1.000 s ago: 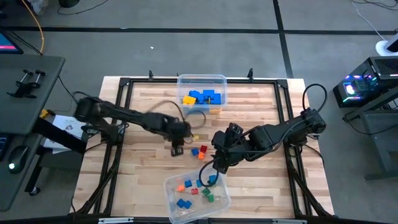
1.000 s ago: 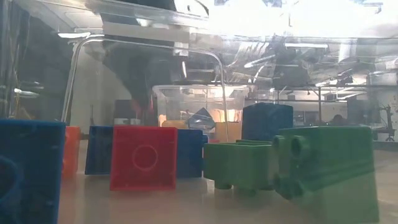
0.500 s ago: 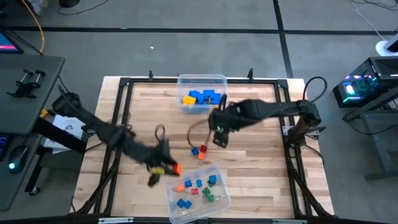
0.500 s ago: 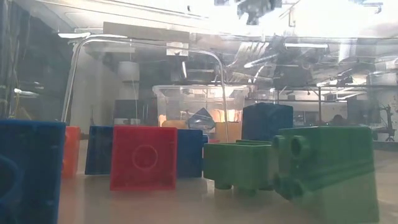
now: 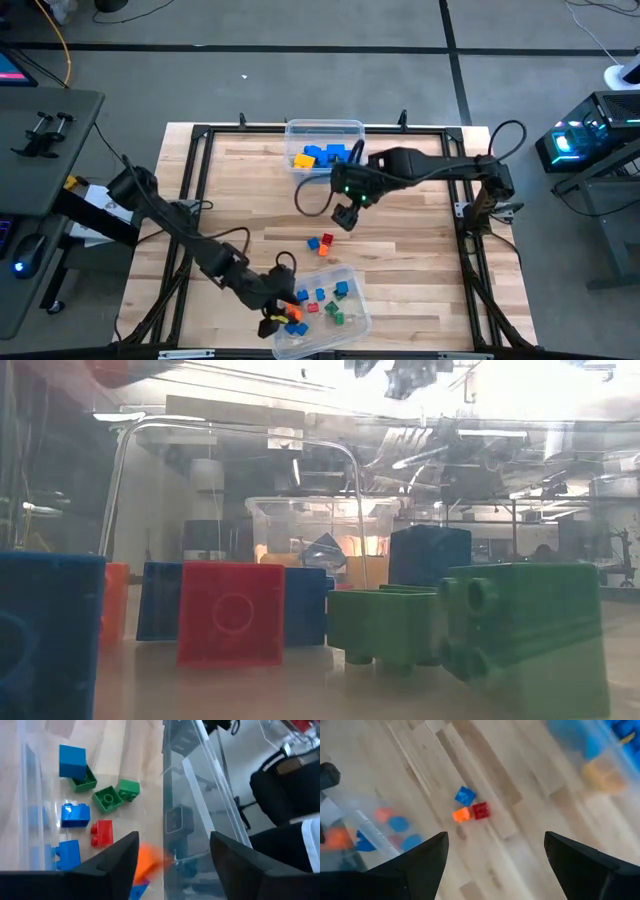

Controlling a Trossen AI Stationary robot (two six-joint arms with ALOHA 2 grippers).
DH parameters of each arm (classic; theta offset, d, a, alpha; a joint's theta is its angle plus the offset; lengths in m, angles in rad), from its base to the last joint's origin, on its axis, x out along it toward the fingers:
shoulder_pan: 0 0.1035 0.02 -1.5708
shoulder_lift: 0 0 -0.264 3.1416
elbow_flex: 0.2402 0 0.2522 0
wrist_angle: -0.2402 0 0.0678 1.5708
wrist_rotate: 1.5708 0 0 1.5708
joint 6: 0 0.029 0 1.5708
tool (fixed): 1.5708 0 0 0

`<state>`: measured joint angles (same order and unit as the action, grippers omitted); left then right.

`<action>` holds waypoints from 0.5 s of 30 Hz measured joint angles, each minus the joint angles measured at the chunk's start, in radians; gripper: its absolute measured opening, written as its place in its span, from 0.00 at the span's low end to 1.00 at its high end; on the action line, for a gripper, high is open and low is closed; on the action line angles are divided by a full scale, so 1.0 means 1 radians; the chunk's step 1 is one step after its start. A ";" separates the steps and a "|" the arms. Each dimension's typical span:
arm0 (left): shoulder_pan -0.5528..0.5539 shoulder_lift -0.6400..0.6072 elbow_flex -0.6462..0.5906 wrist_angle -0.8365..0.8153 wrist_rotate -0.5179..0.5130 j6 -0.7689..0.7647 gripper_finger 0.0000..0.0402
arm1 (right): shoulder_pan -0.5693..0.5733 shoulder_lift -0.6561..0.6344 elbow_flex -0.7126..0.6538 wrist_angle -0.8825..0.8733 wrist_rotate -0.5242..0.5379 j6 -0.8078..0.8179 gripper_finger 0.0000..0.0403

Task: Sort blocks by size
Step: Put the small orange game piece into the bottom transparent bin, then put the small red game piece into the bottom transparent bin

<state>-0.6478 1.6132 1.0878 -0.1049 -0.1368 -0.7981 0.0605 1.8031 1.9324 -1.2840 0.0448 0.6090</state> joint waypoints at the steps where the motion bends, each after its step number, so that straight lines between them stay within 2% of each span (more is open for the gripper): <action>1: 0.003 -0.004 0.000 -0.003 0.019 0.014 0.58 | 0.014 0.004 0.000 -0.005 0.002 0.043 0.80; 8: 0.007 -0.107 0.000 -0.066 0.016 0.164 0.61 | 0.111 0.089 0.000 -0.043 0.083 0.338 0.80; 11: 0.000 -0.192 0.000 -0.106 -0.039 0.223 0.61 | 0.129 0.156 0.000 -0.046 0.081 0.408 0.80; 15: -0.034 -0.320 0.000 -0.207 -0.143 0.205 0.60 | 0.095 0.226 0.000 -0.034 0.083 0.448 0.80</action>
<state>-0.6821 1.2935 1.0882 -0.3121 -0.2799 -0.5928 0.1558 2.0292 1.9324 -1.3185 0.1279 1.0567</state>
